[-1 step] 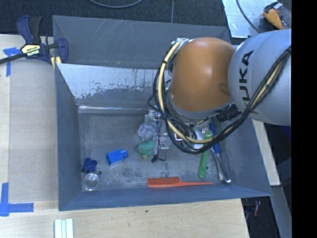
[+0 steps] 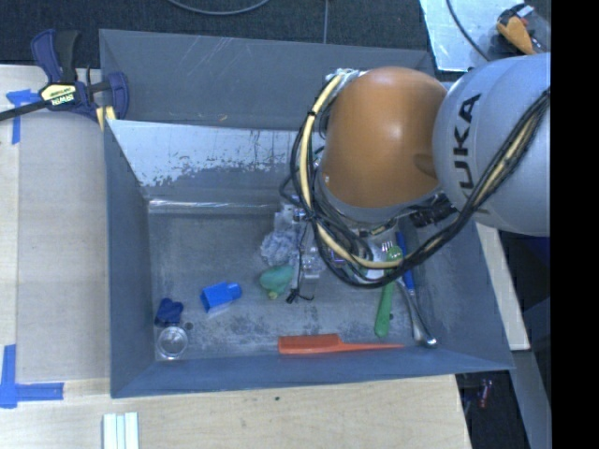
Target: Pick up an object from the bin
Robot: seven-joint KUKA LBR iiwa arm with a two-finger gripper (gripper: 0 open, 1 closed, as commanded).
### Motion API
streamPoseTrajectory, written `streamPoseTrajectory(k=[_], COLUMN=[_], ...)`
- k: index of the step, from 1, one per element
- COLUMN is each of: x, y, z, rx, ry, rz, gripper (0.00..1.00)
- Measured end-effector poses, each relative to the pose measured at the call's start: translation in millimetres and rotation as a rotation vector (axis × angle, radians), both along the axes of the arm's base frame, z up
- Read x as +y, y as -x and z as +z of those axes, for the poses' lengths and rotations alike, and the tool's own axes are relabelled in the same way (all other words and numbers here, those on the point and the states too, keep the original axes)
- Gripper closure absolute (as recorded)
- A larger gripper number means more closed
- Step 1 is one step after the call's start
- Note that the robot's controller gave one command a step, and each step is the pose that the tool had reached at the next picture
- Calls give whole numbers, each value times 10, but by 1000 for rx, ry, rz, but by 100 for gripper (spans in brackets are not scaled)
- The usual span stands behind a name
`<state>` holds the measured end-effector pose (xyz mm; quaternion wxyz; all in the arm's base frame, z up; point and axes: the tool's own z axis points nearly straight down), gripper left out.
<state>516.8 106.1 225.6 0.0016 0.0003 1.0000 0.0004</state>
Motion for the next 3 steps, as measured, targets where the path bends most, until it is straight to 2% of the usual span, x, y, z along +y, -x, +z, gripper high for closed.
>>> streamPoseTrajectory(k=[1,2,3], x=[586,683,747], y=[-177,-129,-62], z=[-1280,-1550,-1548], rx=[-5,-6,-2], ry=[-1,-1,0], rz=[121,108,145], gripper=[0,0,0])
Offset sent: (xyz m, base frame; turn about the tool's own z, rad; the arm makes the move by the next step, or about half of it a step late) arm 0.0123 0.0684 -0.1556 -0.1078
